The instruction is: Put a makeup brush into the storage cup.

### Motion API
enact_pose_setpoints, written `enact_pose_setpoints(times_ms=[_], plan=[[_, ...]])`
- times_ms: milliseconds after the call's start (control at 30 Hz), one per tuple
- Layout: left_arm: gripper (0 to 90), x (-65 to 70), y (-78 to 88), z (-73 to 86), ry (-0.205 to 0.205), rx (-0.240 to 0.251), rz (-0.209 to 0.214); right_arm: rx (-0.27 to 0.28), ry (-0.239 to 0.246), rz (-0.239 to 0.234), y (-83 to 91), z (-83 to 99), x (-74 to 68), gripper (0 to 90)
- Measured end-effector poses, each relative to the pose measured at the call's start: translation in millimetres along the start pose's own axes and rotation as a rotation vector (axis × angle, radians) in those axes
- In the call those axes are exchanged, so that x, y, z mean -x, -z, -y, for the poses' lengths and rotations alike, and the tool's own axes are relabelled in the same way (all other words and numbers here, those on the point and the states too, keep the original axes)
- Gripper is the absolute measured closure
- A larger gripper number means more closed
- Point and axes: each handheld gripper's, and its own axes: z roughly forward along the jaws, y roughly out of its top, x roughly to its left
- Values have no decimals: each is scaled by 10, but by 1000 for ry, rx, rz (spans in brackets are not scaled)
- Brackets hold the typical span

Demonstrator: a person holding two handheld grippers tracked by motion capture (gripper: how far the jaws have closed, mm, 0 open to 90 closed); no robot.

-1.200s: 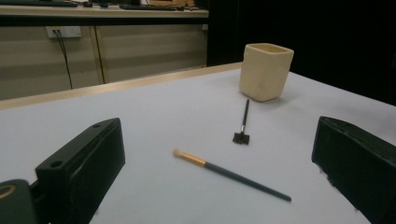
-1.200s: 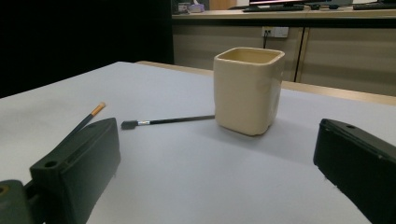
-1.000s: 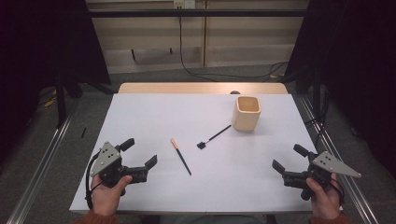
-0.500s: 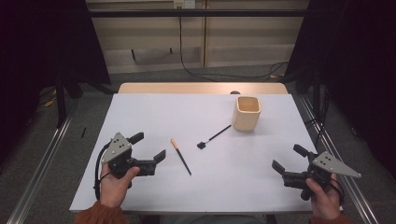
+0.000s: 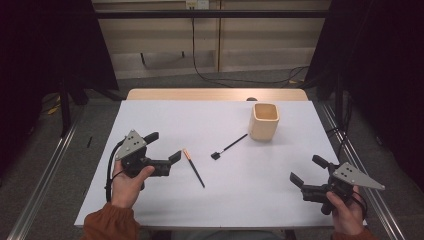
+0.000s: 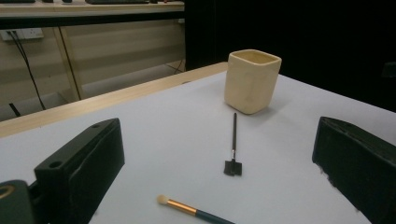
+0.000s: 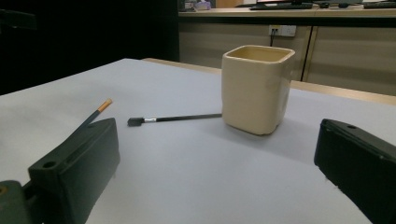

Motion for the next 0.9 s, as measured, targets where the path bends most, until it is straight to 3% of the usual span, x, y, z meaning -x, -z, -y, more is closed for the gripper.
enact_pose_setpoints(times_ms=[333,533,900], plan=[[22,-73,-206,-111,-13,-1,4,0,-7,-1,-3,3,8,0],[23,-166,-385,-198,-5,-22,-28,-2,-10,1,0,5,12,0],[23,-220,-477,-408,-32,-32,-36,-2,-7,-5,0,2,1,0]])
